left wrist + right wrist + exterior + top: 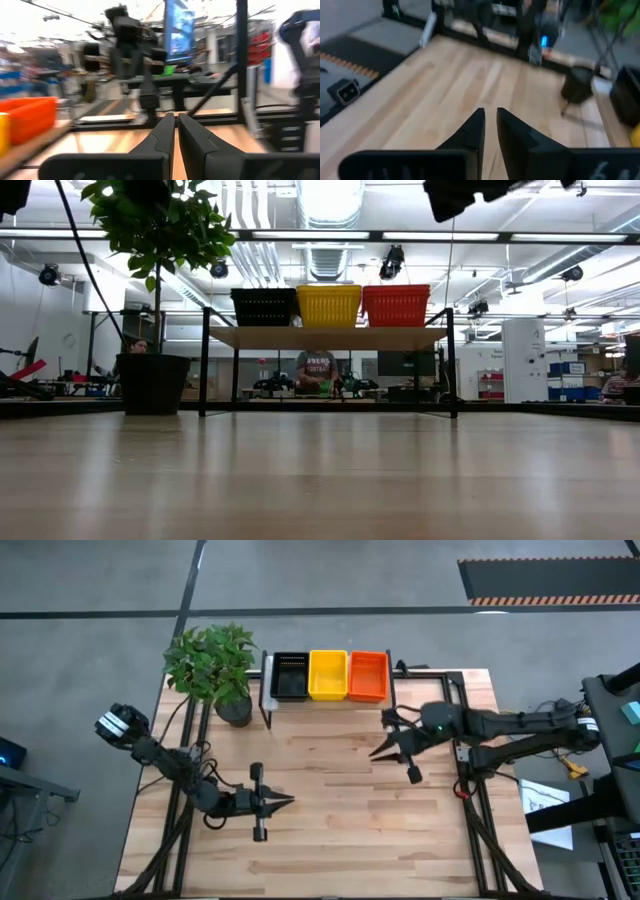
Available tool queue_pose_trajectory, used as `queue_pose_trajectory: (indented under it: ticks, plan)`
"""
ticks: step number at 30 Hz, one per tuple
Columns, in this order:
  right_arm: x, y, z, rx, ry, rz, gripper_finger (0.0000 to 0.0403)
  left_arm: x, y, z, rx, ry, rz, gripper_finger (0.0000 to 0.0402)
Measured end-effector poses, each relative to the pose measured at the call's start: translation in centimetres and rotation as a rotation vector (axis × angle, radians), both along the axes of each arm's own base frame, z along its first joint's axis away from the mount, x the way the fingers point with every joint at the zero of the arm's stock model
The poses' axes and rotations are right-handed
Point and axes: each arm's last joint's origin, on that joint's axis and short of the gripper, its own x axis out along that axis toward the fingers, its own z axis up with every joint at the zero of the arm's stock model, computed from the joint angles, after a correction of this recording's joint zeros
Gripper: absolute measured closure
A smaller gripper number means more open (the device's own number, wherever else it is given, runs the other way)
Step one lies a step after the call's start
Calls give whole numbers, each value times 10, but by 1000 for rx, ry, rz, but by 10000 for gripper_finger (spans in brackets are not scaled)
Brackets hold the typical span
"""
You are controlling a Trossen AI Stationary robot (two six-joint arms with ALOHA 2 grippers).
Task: Stack baskets on shelf by color
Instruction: Return to Home Position
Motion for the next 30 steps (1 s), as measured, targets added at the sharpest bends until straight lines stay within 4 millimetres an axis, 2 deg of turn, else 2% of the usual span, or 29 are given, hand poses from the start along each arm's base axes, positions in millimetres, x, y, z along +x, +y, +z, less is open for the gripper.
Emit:
queue_pose_trajectory:
  ticks: [5, 9, 12, 19, 28, 30]
  plan:
    - [-5, 11, -42, -14, -185, 57, 379, -9, 10, 6, 122, 42, 111, 394]
    - [-12, 12, -81, -18, -275, 62, 389, -24, 19, -8, 145, 103, 27, 394]
    - [-22, 11, -98, -21, -304, 52, 393, -45, 35, -16, 118, 121, 12, 394]
    - [-48, 10, -111, -2, -346, 46, 394, -99, 81, -39, -57, -30, 45, 394]
    - [-84, 6, -125, -25, -460, -28, 394, -108, 88, -37, -33, -3, 61, 394]
    - [-92, 5, -121, -21, -511, -37, 394, -108, 88, -39, -22, 11, 64, 394]
